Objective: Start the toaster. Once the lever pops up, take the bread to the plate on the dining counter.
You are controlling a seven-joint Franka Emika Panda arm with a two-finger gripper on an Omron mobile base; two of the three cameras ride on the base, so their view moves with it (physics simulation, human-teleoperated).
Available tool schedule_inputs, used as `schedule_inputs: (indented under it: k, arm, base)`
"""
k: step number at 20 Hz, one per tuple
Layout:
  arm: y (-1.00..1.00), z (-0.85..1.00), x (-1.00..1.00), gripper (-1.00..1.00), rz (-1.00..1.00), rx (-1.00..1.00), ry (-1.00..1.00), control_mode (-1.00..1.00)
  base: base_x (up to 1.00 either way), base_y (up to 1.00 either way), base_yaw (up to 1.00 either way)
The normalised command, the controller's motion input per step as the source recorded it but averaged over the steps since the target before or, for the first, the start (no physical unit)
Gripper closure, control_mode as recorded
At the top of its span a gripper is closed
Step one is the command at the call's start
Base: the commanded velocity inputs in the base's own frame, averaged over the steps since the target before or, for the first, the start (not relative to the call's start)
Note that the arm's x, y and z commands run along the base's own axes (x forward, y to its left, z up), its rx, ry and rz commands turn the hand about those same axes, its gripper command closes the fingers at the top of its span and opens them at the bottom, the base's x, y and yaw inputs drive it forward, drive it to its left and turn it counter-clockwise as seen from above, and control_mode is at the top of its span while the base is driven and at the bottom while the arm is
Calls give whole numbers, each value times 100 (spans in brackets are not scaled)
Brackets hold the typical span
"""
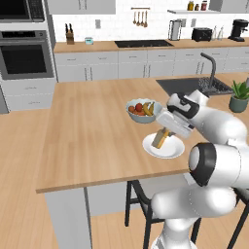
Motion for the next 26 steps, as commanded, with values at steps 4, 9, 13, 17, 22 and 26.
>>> schedule_inputs:
  k: [4,9,13,17,22,26]
  arm:
    - [0,-22,32,100,0,2,8,-100]
    - [-8,-35,33,100,0,3,2,-100]
    - [-13,-23,37,100,0,6,0,-100]
    - [-6,-22,35,100,0,6,0,-100]
    - [0,-10,1,100,0,0,0,-100]
    - [0,-1,3,-100,0,0,-1,-100]
  base:
    - [0,0,0]
    - [0,0,0]
    - [0,0,0]
    - [0,0,0]
    - [0,0,0]
    - [0,0,0]
